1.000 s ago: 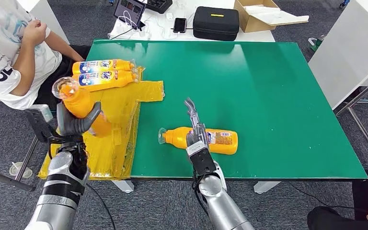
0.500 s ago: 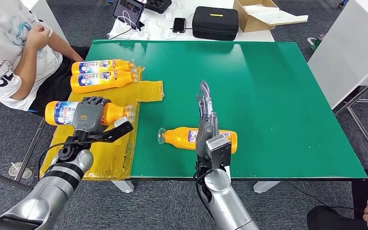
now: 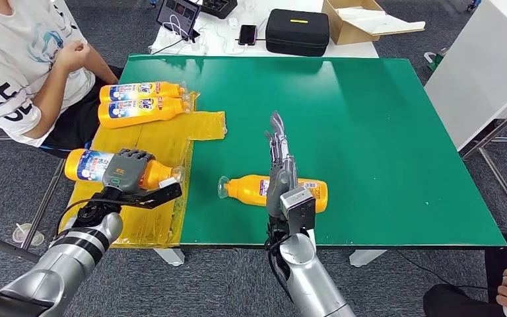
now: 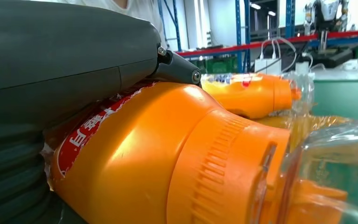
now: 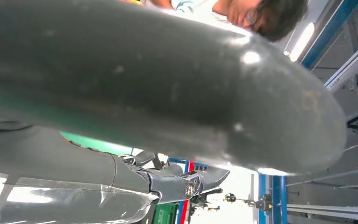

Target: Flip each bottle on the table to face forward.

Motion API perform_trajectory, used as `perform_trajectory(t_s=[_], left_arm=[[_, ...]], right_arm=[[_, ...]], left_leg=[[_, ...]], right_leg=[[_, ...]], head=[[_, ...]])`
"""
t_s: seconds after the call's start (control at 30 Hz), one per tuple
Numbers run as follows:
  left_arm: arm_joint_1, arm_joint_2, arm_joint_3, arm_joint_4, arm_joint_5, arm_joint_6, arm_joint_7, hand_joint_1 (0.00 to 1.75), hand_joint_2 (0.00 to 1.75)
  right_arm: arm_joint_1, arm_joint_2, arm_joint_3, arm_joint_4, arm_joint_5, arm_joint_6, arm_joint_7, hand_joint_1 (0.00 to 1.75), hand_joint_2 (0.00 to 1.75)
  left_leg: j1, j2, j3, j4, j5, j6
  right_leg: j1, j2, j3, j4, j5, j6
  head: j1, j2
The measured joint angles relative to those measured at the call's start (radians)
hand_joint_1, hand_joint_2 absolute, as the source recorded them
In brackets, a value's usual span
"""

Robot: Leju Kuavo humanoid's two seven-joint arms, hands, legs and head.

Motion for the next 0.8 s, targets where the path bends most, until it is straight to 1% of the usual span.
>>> perform_trajectory(t_s=[0.27, 0.43, 0.47, 0.5, 0.57, 0.6, 0.63, 0.73, 0.8], left_arm=[[-0.001, 0.005, -0.003, 0.017, 0.027, -0.078, 0.000, 1.75, 1.75], [0.003, 0.005, 0.003, 0.022, 0.057, -0.123, -0.012, 1.71, 1.75], [0.004, 0.004, 0.006, 0.023, 0.061, -0.133, -0.014, 1.64, 1.75], [0.006, 0.004, 0.009, 0.025, 0.063, -0.140, -0.016, 1.43, 1.75], [0.007, 0.004, 0.013, 0.027, 0.064, -0.147, -0.017, 0.59, 1.75], [0.007, 0.004, 0.013, 0.027, 0.064, -0.148, -0.018, 0.23, 1.75], [0.007, 0.004, 0.014, 0.027, 0.063, -0.149, -0.017, 0.02, 1.75], [0.006, 0.003, 0.018, 0.027, 0.062, -0.164, -0.014, 0.00, 1.75], [0.002, 0.002, 0.020, 0.027, 0.066, -0.197, -0.011, 0.00, 1.75]], right_arm=[[0.000, 0.000, 0.000, 0.003, -0.004, 0.000, 0.011, 0.00, 0.00], [0.000, 0.002, 0.000, 0.012, -0.006, 0.002, 0.014, 0.00, 0.00], [0.000, 0.004, 0.000, 0.014, -0.006, 0.002, 0.015, 0.00, 0.00], [0.000, 0.005, 0.000, 0.016, -0.006, 0.002, 0.015, 0.00, 0.00], [0.000, 0.006, 0.000, 0.020, -0.006, 0.003, 0.016, 0.00, 0.00], [0.000, 0.007, 0.000, 0.021, -0.006, 0.003, 0.016, 0.00, 0.00], [0.000, 0.007, 0.000, 0.023, -0.006, 0.003, 0.017, 0.00, 0.00], [-0.001, 0.009, 0.000, 0.027, -0.007, 0.003, 0.022, 0.00, 0.00], [-0.001, 0.009, -0.001, 0.031, -0.008, 0.004, 0.026, 0.00, 0.00]], left_leg=[[0.000, 0.000, 0.000, 0.000, 0.000, 0.000], [0.000, 0.000, 0.000, 0.000, 0.000, 0.000], [0.000, 0.000, 0.000, 0.000, 0.000, 0.000], [0.000, 0.000, 0.000, 0.000, 0.000, 0.000], [0.000, 0.000, 0.000, 0.000, 0.000, 0.000], [0.000, 0.000, 0.000, 0.000, 0.000, 0.000], [0.000, 0.000, 0.000, 0.000, 0.000, 0.000], [0.000, 0.000, 0.000, 0.000, 0.000, 0.000], [0.000, 0.000, 0.000, 0.000, 0.000, 0.000]], right_leg=[[0.000, 0.000, 0.000, 0.000, 0.000, 0.000], [0.000, 0.000, 0.000, 0.000, 0.000, 0.000], [0.000, 0.000, 0.000, 0.000, 0.000, 0.000], [0.000, 0.000, 0.000, 0.000, 0.000, 0.000], [0.000, 0.000, 0.000, 0.000, 0.000, 0.000], [0.000, 0.000, 0.000, 0.000, 0.000, 0.000], [0.000, 0.000, 0.000, 0.000, 0.000, 0.000], [0.000, 0.000, 0.000, 0.000, 0.000, 0.000], [0.000, 0.000, 0.000, 0.000, 0.000, 0.000]], head=[[0.000, 0.000], [0.000, 0.000], [0.000, 0.000], [0.000, 0.000], [0.000, 0.000], [0.000, 0.000], [0.000, 0.000], [0.000, 0.000], [0.000, 0.000]])
